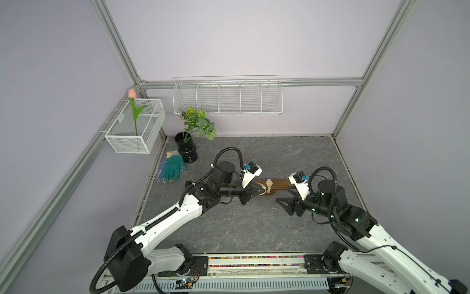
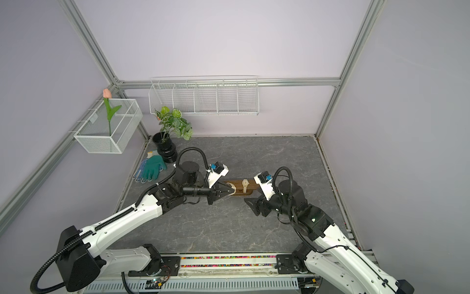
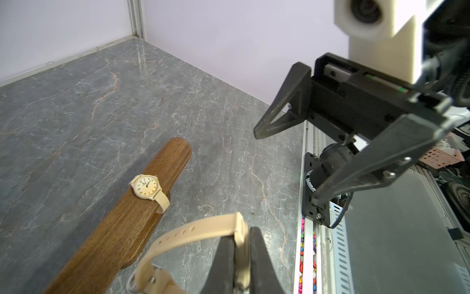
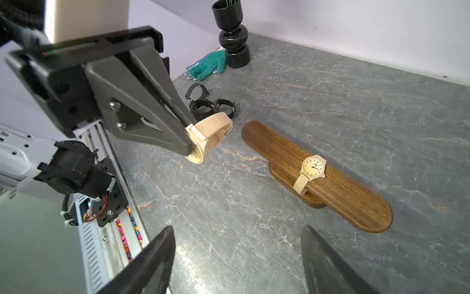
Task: Place watch on stand
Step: Pick up the watch at the center of the board.
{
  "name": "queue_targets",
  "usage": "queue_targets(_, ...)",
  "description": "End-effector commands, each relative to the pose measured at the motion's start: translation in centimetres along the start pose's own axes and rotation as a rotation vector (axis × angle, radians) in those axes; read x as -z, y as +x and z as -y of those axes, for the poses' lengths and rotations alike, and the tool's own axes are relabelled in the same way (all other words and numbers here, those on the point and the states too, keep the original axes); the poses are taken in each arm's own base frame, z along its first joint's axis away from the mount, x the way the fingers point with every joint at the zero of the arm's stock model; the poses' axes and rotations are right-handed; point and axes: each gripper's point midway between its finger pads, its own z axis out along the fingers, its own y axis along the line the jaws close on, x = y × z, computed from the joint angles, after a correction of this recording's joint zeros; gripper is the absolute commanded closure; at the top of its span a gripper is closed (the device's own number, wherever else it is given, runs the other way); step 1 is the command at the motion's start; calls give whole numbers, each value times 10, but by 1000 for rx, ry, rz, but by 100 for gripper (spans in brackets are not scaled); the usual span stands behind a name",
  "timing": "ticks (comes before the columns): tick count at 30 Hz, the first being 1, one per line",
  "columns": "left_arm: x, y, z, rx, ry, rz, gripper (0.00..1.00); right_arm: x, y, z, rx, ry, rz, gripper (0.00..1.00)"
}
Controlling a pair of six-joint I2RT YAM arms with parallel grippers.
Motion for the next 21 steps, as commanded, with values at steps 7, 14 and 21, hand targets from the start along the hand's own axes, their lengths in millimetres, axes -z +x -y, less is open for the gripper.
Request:
queue_targets(7, 18, -31, 50, -95, 194, 106, 97, -25, -11, -7, 54, -76, 108, 30)
queue_targets(14, 21, -36, 57, -114, 205, 130, 98, -25, -40, -22, 31, -180, 306, 32)
queue_targets(21, 21, -37, 61, -120, 222, 134, 98, -34, -49, -35, 28, -282, 343, 37)
